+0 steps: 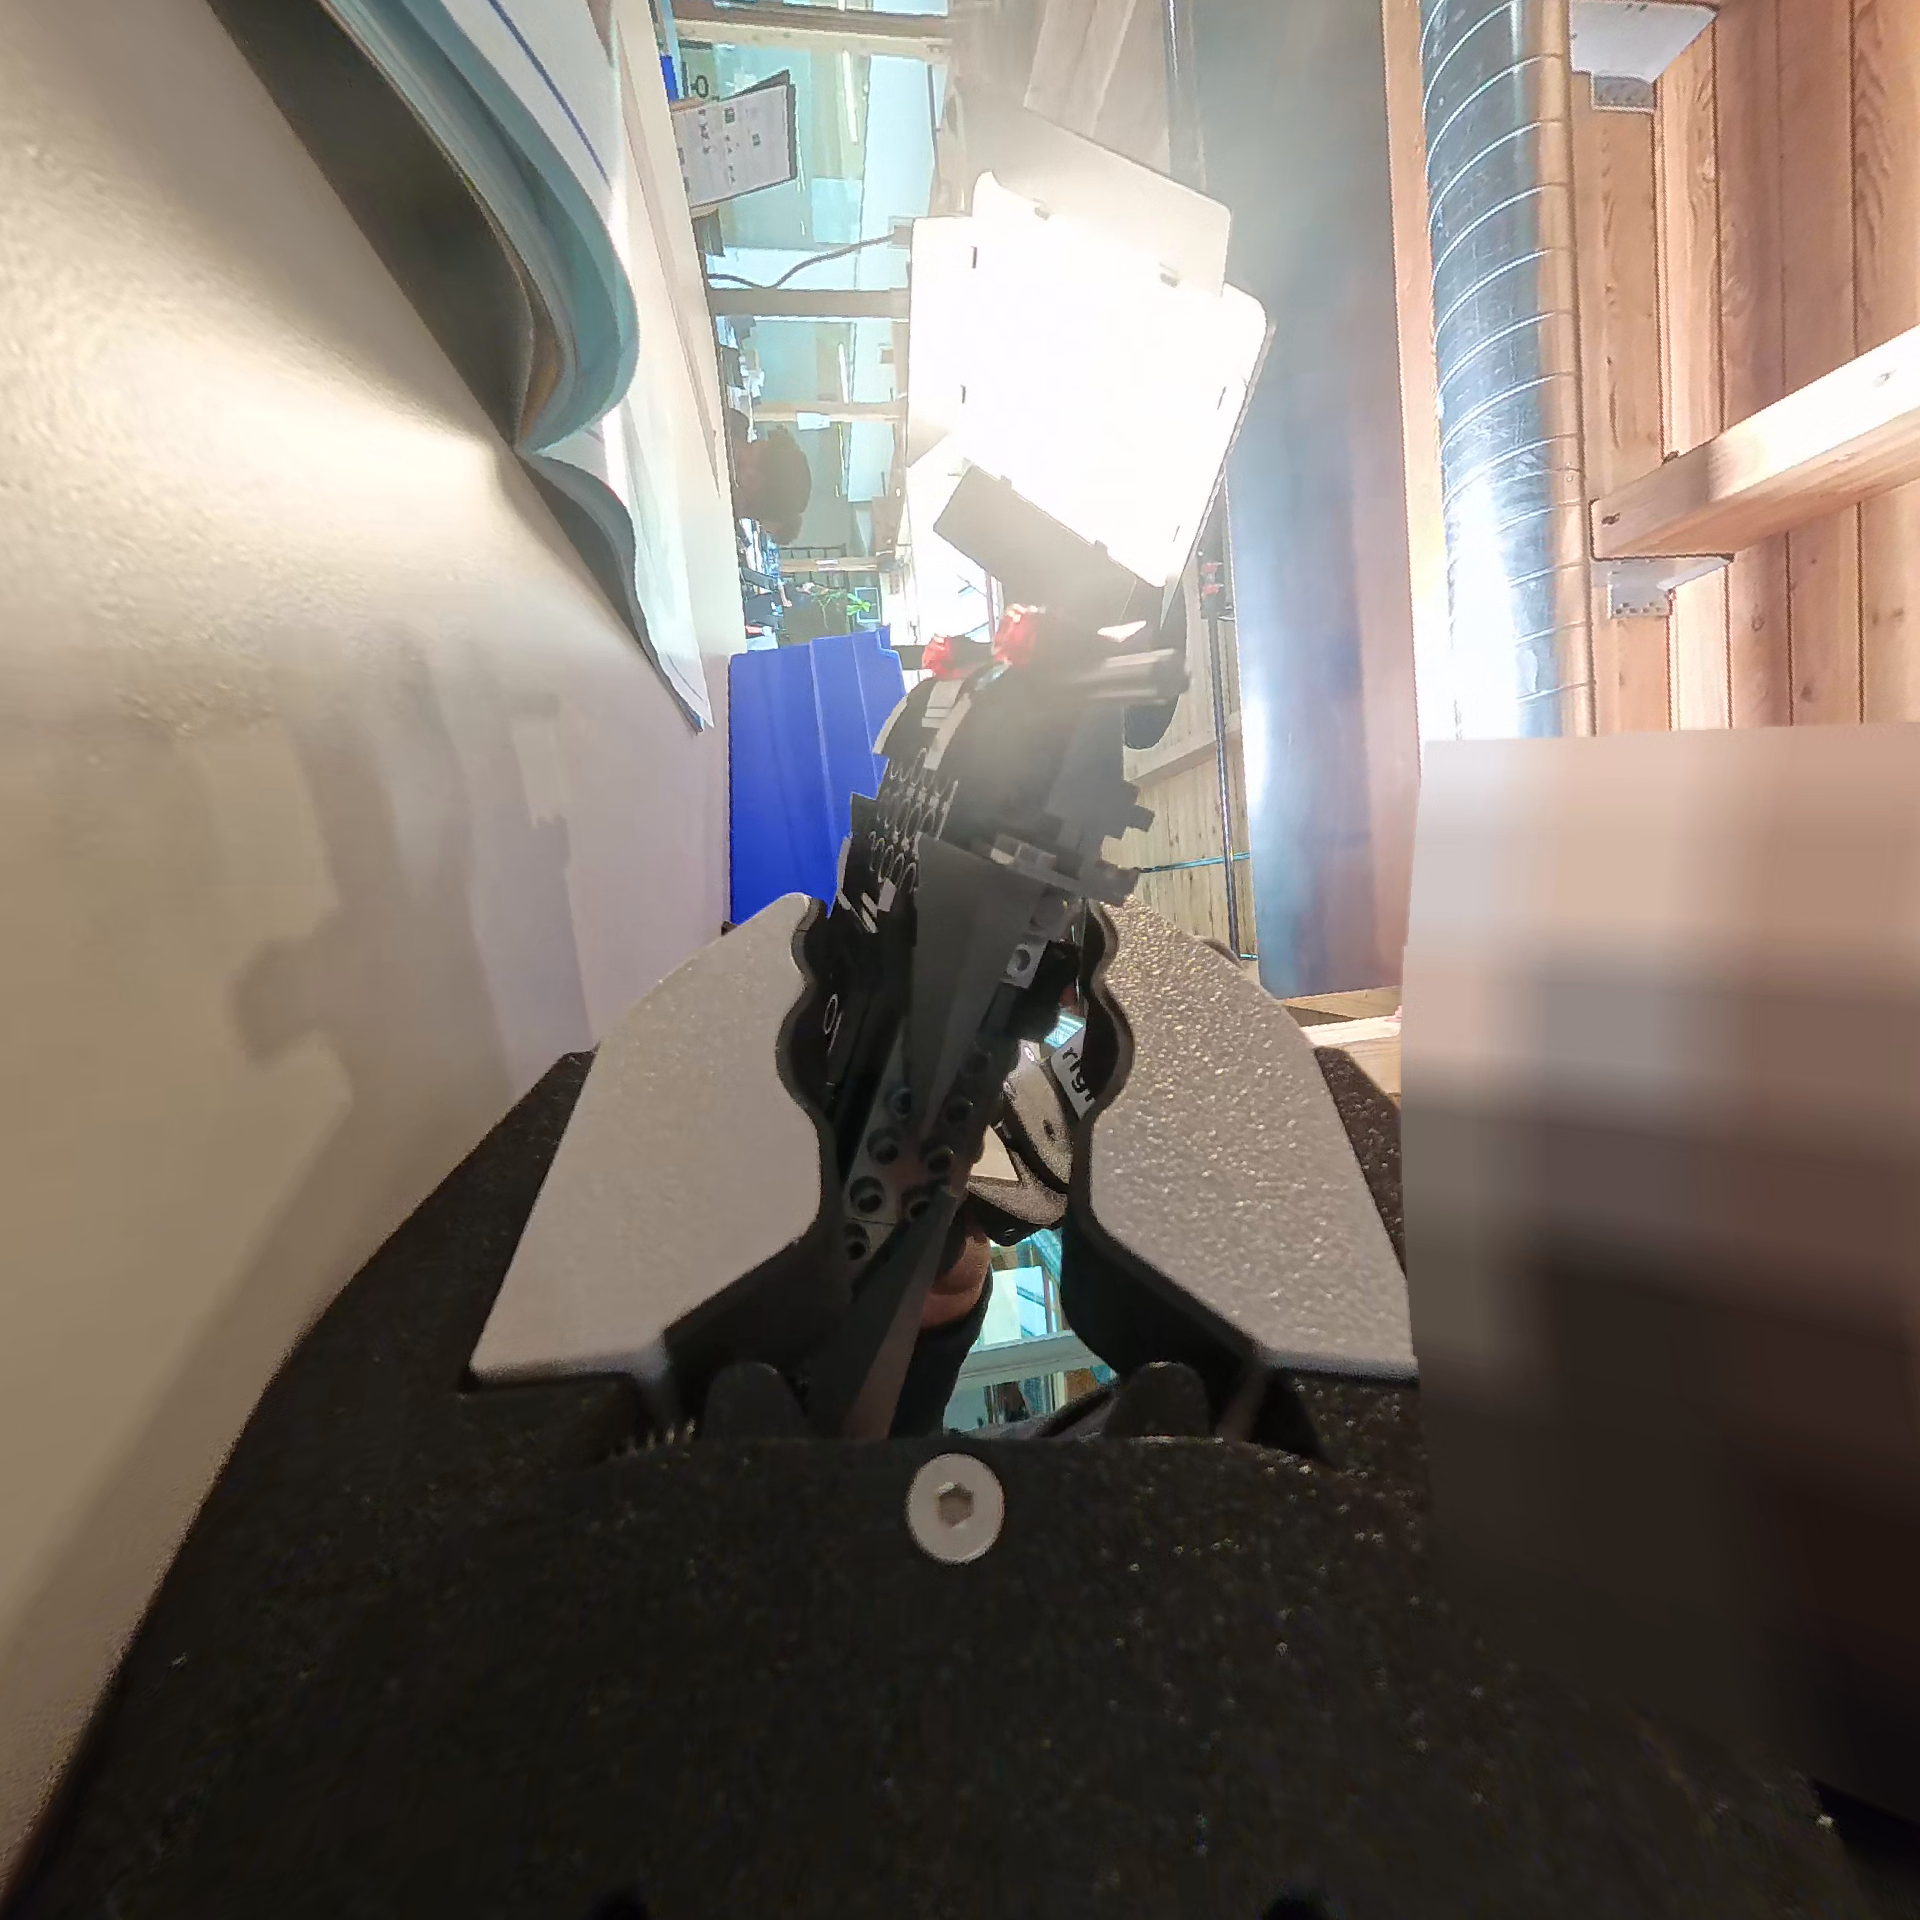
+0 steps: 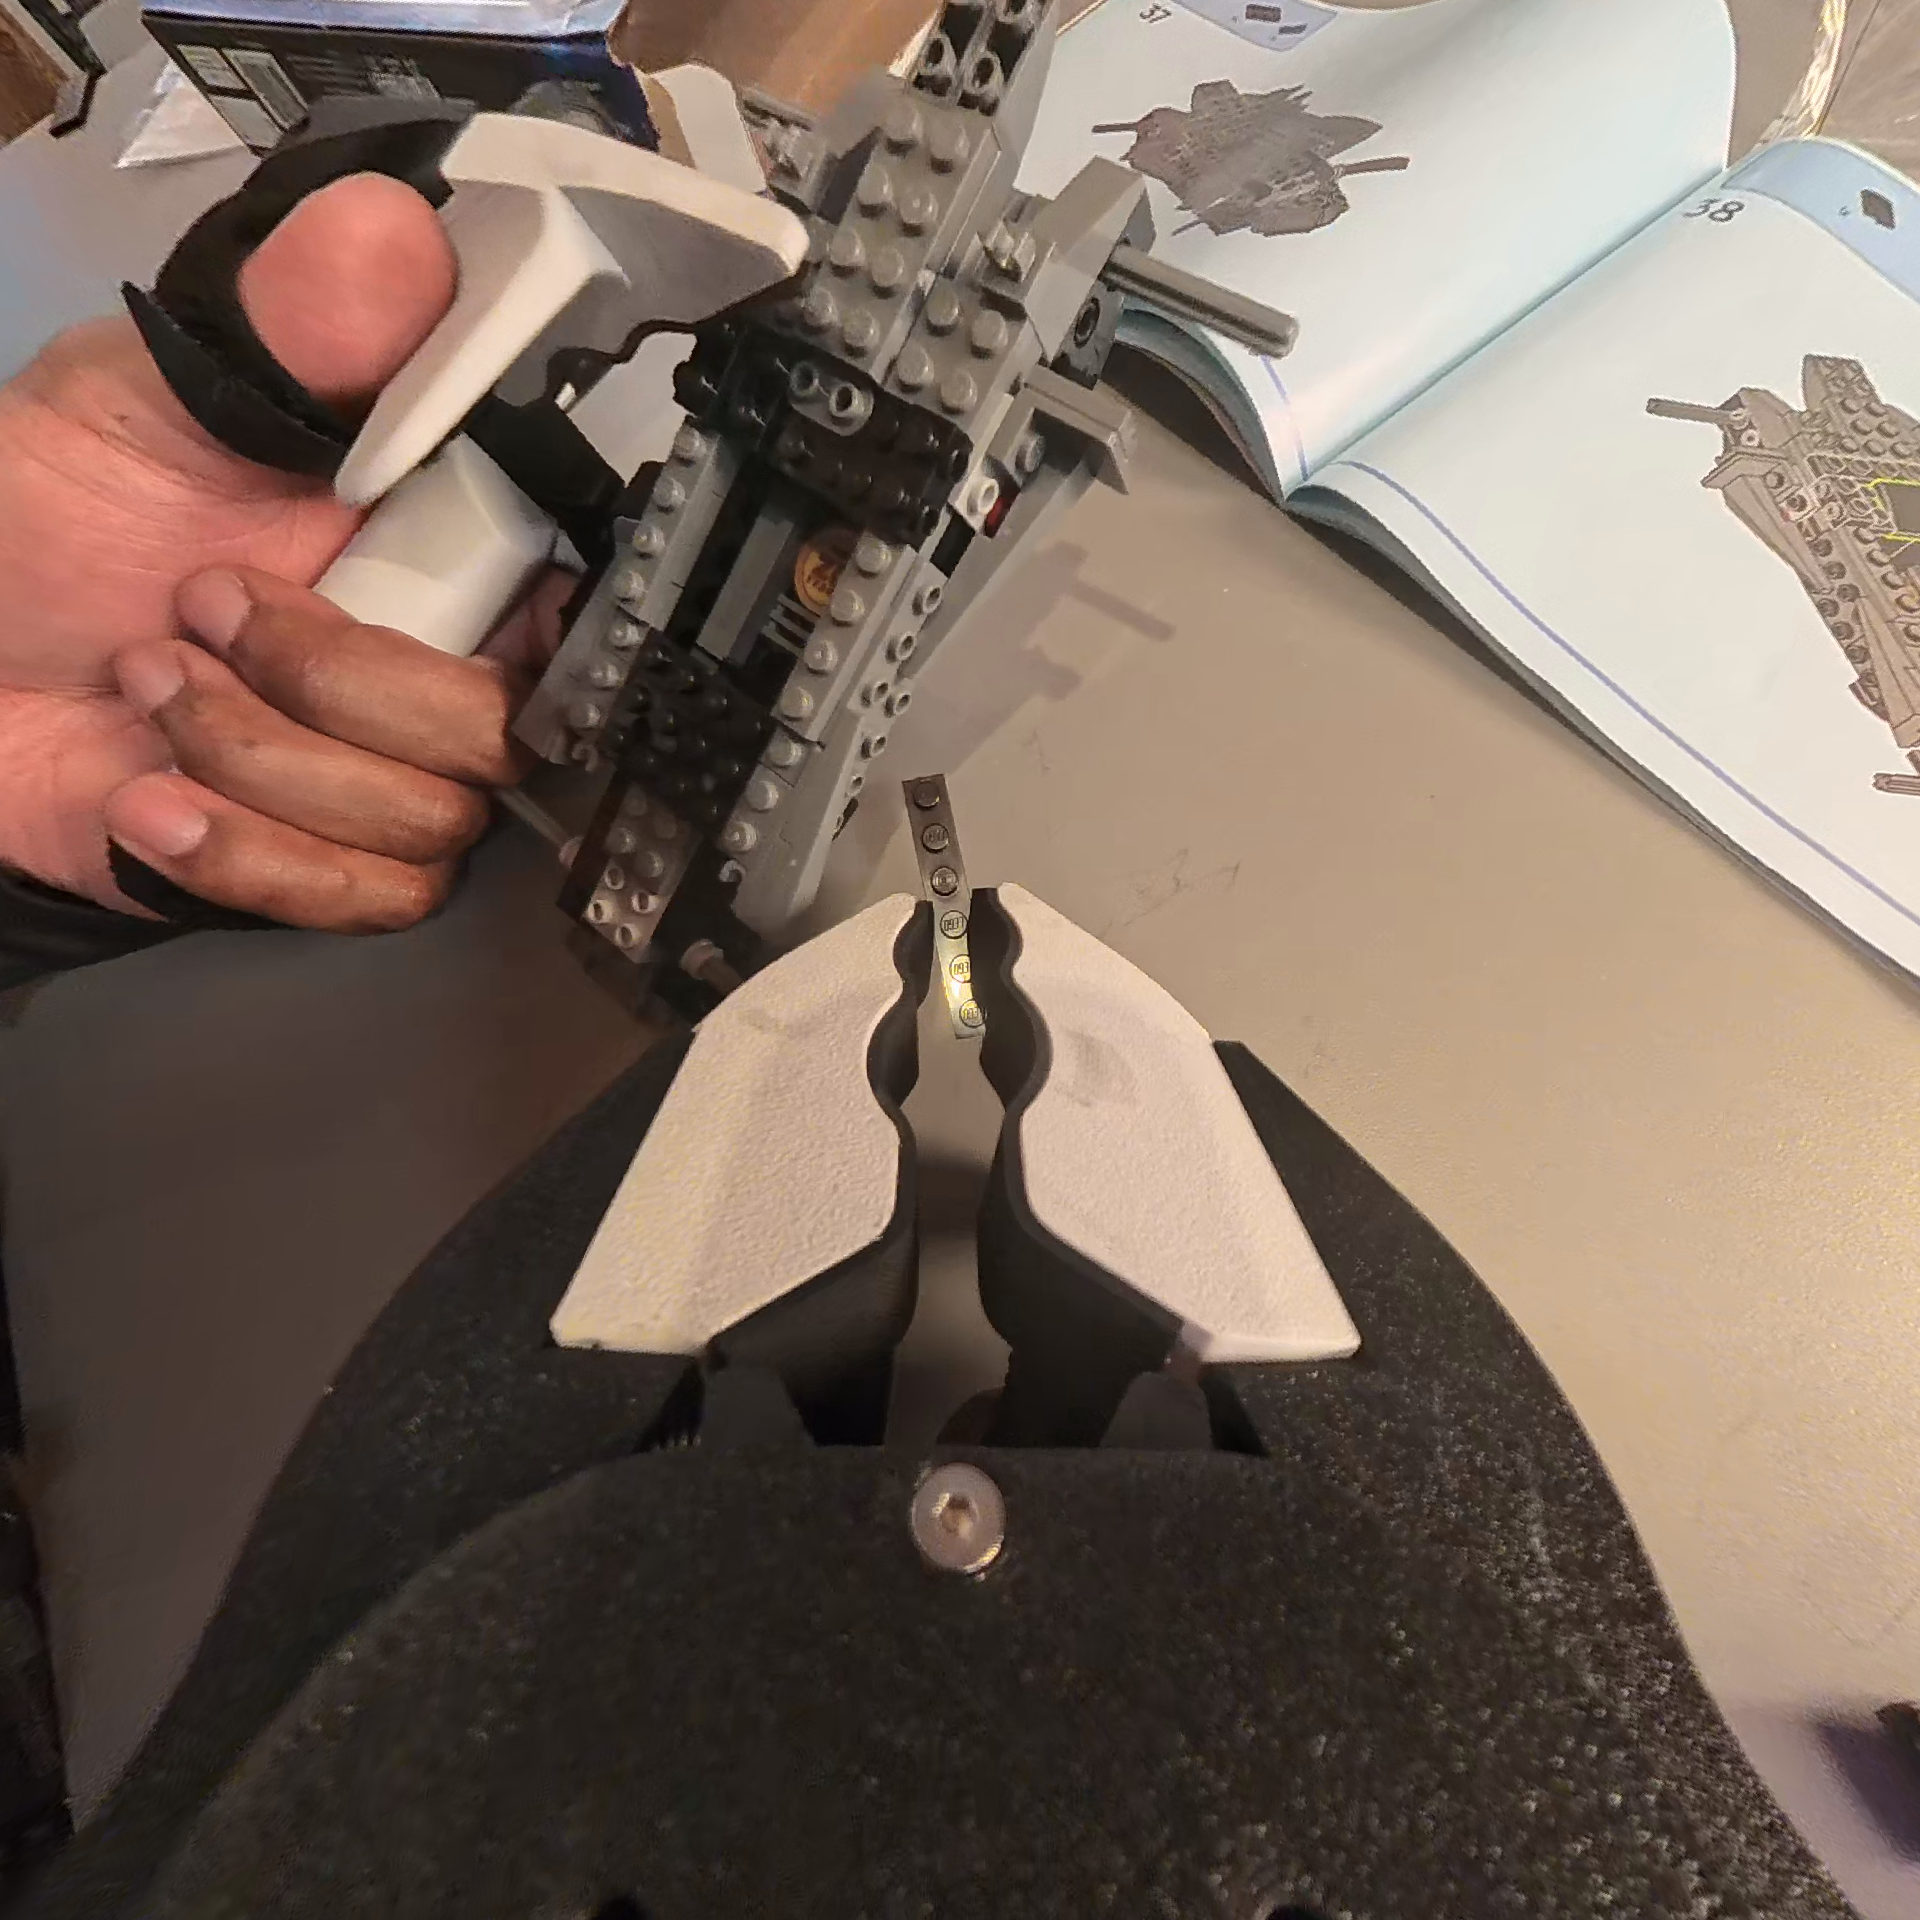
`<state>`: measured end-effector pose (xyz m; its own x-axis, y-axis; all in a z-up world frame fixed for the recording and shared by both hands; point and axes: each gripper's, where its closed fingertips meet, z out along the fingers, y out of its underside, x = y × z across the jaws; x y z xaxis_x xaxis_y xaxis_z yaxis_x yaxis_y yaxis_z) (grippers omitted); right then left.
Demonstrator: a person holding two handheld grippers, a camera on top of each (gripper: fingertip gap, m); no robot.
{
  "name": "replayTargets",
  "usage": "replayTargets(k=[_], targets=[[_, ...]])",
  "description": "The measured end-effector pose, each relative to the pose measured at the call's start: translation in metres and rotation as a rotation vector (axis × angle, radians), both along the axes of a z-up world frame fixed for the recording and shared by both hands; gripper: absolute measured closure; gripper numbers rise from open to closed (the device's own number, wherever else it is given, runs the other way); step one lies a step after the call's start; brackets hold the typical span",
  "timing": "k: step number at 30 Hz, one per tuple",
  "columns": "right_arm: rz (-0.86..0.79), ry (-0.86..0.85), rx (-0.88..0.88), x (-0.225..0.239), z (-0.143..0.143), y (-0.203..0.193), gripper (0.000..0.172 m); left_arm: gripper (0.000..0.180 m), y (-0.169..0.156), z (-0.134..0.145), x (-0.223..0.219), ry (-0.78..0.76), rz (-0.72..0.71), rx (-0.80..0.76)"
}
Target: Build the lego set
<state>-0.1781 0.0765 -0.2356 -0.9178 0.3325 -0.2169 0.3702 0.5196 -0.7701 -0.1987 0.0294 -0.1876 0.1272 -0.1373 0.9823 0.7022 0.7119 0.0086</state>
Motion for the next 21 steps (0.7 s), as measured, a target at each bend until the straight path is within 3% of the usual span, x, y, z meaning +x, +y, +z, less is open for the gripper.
replayTargets(k=[7, 14, 17, 21], targets=[[-0.009, -0.032, -0.127, -0.003, 0.015, 0.003, 0.165, 0.134, -0.001, 0.0, 0.0, -0.028, -0.008, 0.02], [-0.01, 0.051, -0.188, 0.001, 0.055, 0.006, 0.165, 0.133, -0.003, 0.001, 0.008, -0.072, -0.013, 0.072], [0.039, 0.126, -0.141, 0.008, 0.072, -0.005, 0.165, 0.133, -0.001, 0.003, 0.014, -0.083, -0.023, 0.11], [0.111, 0.273, 0.005, 0.013, 0.074, -0.022, 0.165, 0.132, 0.002, 0.006, 0.023, -0.1, -0.045, 0.165]])
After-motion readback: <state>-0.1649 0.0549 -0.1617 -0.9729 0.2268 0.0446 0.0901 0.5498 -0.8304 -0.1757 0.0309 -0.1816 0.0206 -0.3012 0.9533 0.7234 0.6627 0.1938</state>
